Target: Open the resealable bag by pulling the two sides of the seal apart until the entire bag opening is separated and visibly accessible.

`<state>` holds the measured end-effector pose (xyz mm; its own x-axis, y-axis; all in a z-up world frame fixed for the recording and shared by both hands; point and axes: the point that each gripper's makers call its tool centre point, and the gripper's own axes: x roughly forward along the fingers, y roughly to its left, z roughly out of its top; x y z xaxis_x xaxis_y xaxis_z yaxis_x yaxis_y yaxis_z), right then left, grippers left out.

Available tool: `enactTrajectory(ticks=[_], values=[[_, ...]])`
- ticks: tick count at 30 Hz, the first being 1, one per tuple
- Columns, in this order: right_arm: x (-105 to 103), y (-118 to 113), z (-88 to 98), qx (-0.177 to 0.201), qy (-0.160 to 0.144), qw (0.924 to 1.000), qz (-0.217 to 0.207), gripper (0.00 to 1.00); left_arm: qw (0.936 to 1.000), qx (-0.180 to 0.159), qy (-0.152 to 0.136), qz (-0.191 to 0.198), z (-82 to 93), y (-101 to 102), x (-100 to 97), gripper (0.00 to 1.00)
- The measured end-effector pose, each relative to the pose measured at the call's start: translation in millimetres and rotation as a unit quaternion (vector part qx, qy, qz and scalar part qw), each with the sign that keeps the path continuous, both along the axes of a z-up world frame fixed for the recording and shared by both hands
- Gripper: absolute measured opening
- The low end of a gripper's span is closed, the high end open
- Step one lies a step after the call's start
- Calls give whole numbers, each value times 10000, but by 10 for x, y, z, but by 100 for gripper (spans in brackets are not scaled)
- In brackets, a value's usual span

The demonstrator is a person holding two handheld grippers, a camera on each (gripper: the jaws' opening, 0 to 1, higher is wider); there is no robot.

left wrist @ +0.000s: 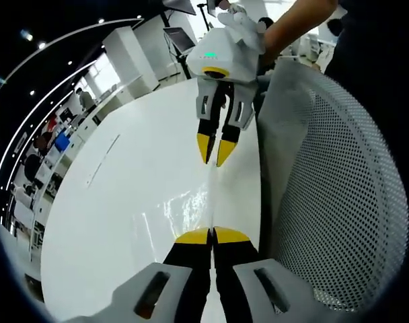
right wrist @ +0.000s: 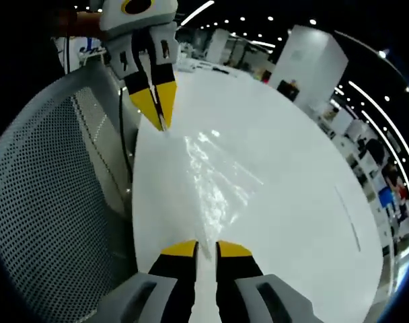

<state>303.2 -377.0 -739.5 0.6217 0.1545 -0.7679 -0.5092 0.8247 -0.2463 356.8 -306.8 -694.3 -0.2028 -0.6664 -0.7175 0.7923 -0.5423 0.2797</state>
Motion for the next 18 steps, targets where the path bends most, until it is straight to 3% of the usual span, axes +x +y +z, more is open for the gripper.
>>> enactTrajectory(ticks=[18], values=[[111,157,-42,-37,-40,9996,267,0,10000,-87,-29,-38,40,-23,-22,0]])
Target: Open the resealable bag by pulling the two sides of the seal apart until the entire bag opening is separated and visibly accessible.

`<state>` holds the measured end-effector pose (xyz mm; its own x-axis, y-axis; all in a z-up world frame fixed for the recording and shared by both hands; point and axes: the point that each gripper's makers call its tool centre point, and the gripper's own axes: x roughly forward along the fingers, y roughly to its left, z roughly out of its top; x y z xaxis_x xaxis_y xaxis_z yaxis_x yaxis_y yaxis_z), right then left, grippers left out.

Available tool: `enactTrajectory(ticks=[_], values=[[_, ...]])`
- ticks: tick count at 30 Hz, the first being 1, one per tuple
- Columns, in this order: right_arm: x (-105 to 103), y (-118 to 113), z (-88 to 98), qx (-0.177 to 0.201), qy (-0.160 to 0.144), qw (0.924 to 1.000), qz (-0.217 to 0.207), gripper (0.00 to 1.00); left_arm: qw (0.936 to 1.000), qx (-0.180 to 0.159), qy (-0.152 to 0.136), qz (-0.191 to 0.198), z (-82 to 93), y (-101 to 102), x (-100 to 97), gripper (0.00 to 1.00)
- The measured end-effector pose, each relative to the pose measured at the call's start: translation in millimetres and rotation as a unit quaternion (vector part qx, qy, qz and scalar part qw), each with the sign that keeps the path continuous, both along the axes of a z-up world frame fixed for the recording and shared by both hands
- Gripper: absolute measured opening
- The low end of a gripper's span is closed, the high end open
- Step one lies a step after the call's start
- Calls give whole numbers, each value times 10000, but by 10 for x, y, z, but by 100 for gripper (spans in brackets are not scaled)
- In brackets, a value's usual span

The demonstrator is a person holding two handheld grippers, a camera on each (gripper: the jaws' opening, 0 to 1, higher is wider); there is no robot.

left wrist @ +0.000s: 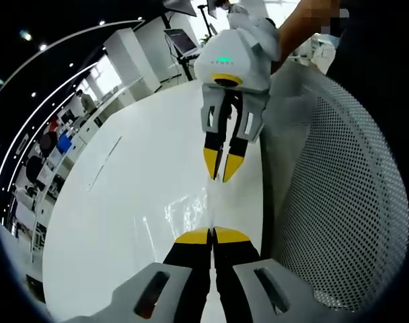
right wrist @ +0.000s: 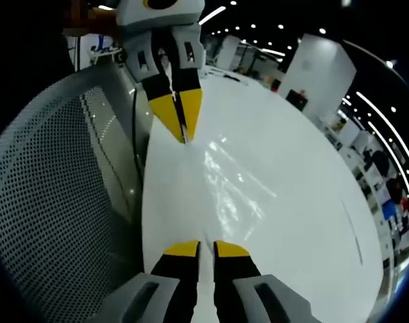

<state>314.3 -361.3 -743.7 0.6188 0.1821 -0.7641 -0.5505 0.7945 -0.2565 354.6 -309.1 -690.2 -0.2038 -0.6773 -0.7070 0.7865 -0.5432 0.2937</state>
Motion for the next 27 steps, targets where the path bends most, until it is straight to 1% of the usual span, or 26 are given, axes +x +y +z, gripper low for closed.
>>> enactTrajectory(ticks=[6,10,14,16,17,18,19,21,22,23,24,27], values=[[-8,24,61,-13,-53,10000,46,0,9999,-30,22,121,-11,1,88,0],[-37,59,105,-52,-83,9999,132,0,9999,8,-14,172,-51,10,143,0],[-55,77,167,-117,-118,9997,194,0,9997,120,-60,201,-114,39,177,0],[-54,95,196,-125,-147,9996,215,0,9994,212,-83,275,-152,61,212,0],[-48,121,221,-117,-179,9995,236,0,9974,542,57,471,-239,139,235,0],[-39,151,231,-127,-202,9993,275,0,9962,667,138,546,-282,166,251,0],[-36,172,228,-158,-201,9991,327,0,9966,579,136,562,-275,139,273,0],[-43,211,201,-341,-138,9979,534,0,9958,615,231,644,-264,157,285,0],[-45,223,193,-392,-130,9975,579,0,9954,570,302,709,-225,156,294,0],[-47,247,183,-401,-123,9972,614,0,9951,534,365,751,-196,153,300,1],[-44,263,182,-392,-127,9971,632,0,9943,470,486,819,-146,145,305,3],[-33,295,183,-350,-140,9971,667,0,9916,433,688,1004,-64,142,341,6]])
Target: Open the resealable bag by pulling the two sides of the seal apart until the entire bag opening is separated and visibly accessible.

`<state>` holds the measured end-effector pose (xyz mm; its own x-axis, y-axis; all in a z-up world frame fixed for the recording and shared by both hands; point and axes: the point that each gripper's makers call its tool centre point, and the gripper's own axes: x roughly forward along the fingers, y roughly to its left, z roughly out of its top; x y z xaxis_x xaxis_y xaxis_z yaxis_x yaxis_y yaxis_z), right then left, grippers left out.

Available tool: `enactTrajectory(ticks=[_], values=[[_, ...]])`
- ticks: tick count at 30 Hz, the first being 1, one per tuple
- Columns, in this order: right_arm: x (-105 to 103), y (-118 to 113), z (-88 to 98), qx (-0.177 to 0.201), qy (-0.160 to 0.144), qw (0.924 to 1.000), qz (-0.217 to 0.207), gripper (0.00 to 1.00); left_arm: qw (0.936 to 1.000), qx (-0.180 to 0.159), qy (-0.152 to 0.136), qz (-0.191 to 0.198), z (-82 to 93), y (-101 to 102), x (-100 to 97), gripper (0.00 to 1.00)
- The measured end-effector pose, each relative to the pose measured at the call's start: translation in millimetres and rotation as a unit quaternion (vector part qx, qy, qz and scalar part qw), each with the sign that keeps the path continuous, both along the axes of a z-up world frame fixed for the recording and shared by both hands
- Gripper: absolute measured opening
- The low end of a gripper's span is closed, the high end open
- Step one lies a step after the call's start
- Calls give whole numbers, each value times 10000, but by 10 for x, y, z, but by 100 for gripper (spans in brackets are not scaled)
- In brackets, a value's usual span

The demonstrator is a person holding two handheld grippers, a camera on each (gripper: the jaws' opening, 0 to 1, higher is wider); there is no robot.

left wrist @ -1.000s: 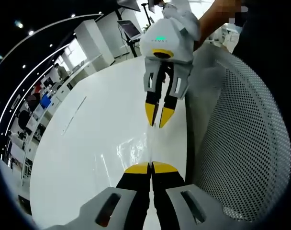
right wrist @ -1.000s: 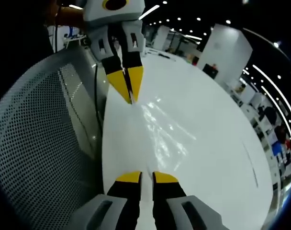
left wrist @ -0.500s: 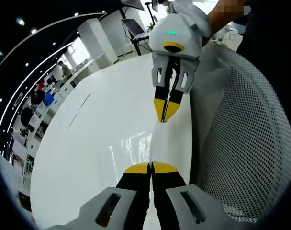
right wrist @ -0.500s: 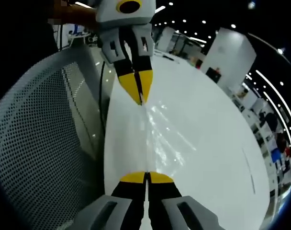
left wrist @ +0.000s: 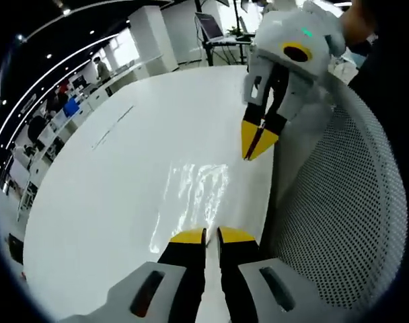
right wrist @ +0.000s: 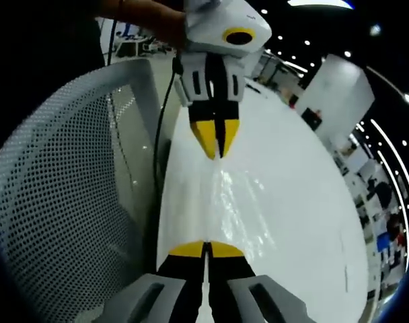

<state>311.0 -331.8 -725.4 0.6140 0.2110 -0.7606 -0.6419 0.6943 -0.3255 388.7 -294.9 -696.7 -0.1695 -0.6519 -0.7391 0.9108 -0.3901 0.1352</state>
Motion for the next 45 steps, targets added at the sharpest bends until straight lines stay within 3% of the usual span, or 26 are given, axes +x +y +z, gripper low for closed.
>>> enactTrajectory(ticks=[7,12,22,30,37,45], values=[[21,23,8,-92,-24,9999,106,0,9998,-37,186,56,109,-58,-38,10],[19,35,5,-247,-25,9994,235,0,9998,-17,59,-193,130,-137,-146,10],[44,112,52,-454,-72,9978,488,0,9983,167,67,-557,15,-223,-304,9],[110,191,107,-540,-163,9962,664,0,9958,480,-271,-733,-184,-192,-289,8],[137,227,139,-530,-219,9961,676,0,9954,602,-192,-715,-249,-169,-313,0],[163,229,146,-463,-234,9975,486,0,9974,415,-285,-519,-198,-237,-255,0]])
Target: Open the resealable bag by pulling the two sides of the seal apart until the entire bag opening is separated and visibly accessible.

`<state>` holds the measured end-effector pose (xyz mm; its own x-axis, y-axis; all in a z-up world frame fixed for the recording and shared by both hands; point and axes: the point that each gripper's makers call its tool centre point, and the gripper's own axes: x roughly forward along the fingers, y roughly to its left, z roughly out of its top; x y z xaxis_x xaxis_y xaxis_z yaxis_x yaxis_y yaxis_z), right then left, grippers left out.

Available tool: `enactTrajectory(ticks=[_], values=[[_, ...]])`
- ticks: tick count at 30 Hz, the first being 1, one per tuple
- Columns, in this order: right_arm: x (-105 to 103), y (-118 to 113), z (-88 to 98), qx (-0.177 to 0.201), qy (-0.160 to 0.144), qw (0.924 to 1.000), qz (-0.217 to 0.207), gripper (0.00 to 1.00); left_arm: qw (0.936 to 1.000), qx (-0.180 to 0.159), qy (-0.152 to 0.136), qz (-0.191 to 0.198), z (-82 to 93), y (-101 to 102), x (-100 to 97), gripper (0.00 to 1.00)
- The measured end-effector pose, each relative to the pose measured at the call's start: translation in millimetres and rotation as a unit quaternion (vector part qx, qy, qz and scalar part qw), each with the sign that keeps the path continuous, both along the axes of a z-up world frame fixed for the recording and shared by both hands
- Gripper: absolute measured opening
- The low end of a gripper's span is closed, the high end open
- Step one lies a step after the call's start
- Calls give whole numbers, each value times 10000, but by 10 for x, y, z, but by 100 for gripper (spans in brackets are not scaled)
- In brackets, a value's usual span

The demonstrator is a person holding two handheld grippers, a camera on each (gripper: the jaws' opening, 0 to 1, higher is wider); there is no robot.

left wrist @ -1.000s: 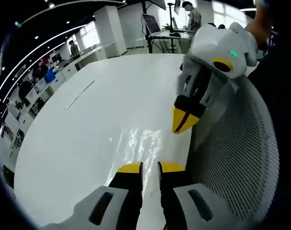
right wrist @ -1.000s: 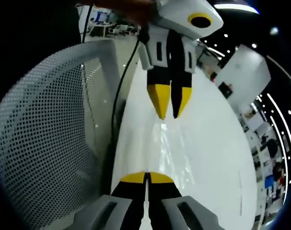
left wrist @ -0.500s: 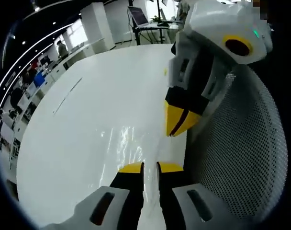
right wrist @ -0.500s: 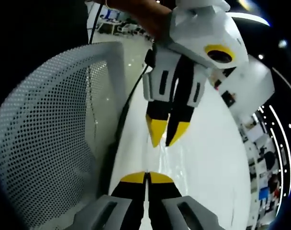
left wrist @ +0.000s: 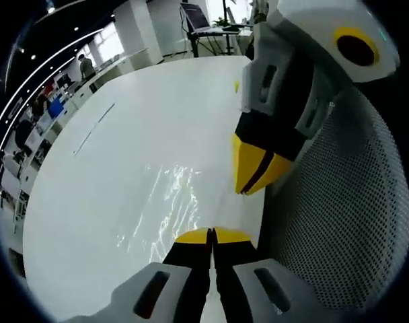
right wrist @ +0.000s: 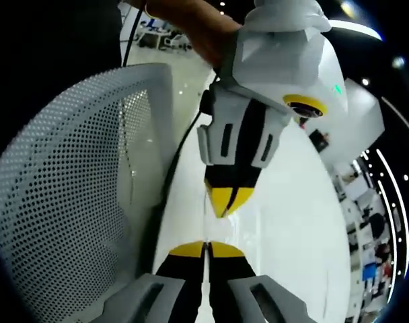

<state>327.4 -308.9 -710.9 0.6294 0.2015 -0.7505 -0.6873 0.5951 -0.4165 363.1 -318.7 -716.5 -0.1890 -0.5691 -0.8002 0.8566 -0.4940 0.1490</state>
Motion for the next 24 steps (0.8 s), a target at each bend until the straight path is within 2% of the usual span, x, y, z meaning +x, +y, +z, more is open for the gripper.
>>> enactTrajectory(ticks=[4,6,8,9,18,24], values=[[17,11,-9,-140,13,9999,52,5,9996,-235,-31,133,97,-78,25,0],[48,34,21,-128,-36,9999,84,4,9989,-386,-205,145,155,-128,61,0],[95,37,57,-167,-109,9998,66,3,9968,-547,-571,75,224,-178,122,0],[112,33,70,-184,-125,9997,49,3,9961,-589,-651,58,248,-192,128,0],[311,-90,266,-151,-388,9987,-301,3,9894,-1136,-896,141,538,-348,191,0],[359,-140,317,-175,-445,9981,-382,1,9811,-1578,-1101,198,724,-440,241,0]])
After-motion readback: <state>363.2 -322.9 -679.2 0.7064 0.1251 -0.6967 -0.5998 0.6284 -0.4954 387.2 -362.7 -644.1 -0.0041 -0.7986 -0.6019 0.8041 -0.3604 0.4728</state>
